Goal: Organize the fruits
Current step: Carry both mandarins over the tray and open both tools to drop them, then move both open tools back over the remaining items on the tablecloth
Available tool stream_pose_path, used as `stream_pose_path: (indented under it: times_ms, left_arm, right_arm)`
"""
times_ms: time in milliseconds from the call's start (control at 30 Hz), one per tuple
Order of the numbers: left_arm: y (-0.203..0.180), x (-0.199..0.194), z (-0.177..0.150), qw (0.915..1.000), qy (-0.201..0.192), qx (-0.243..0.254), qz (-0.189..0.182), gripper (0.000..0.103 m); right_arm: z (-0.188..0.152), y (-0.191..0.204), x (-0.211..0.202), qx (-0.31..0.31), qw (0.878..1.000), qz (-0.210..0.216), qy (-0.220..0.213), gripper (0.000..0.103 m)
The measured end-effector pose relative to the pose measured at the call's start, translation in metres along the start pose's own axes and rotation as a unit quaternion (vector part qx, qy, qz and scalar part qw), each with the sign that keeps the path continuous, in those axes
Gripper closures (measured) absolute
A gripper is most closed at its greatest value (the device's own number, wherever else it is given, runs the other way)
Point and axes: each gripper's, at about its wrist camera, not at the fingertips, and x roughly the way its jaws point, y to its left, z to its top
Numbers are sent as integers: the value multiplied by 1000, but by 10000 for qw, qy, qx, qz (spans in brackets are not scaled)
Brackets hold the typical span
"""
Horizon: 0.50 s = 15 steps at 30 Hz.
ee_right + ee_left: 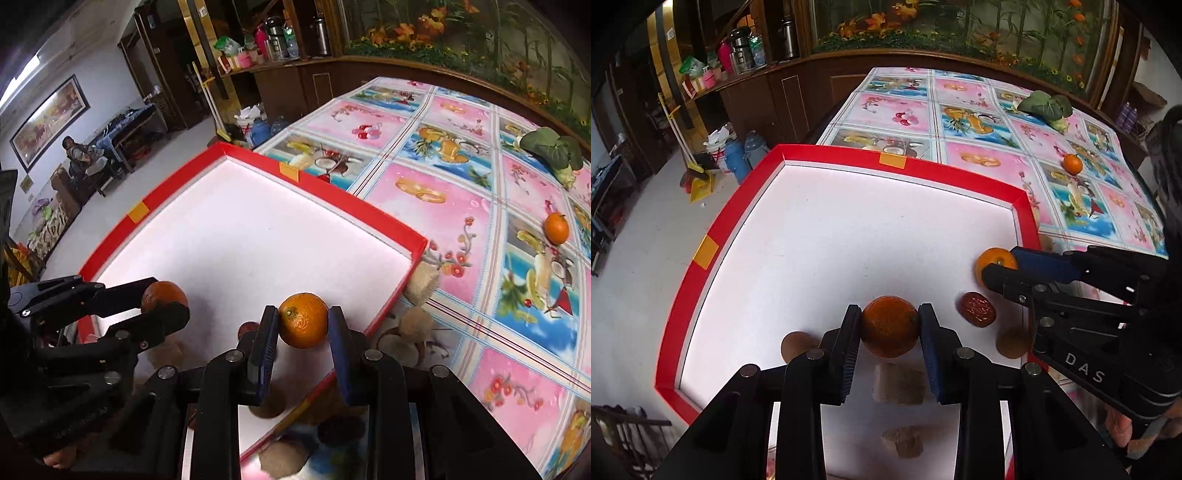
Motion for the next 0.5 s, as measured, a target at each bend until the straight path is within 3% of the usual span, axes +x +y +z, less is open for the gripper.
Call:
stream_pose_path:
  times_ms: [200, 267, 333, 467, 500]
  left_arm:
    - [-2, 6, 0, 10000, 15, -25, -92, 67]
    - [-3, 3, 0, 9998, -64, -32, -183, 44]
    - [-1, -7, -1, 9996, -253, -79, -77, 32]
    - [-3, -22, -7, 9985, -511, -75, -152, 21]
    - [-4, -24, -8, 9984, -543, -62, -124, 21]
  right_arm:
    - [-2, 1, -1, -76, 9999, -17, -70, 72]
    - [-1, -1, -3, -9, 10000, 34, -78, 72]
    - [-1, -5, -6, 135, 9997, 175, -95, 71]
    - [-2, -15, -22, 361, 9985, 371, -160, 65]
    - [-1, -17, -27, 393, 9982, 405, -197, 59]
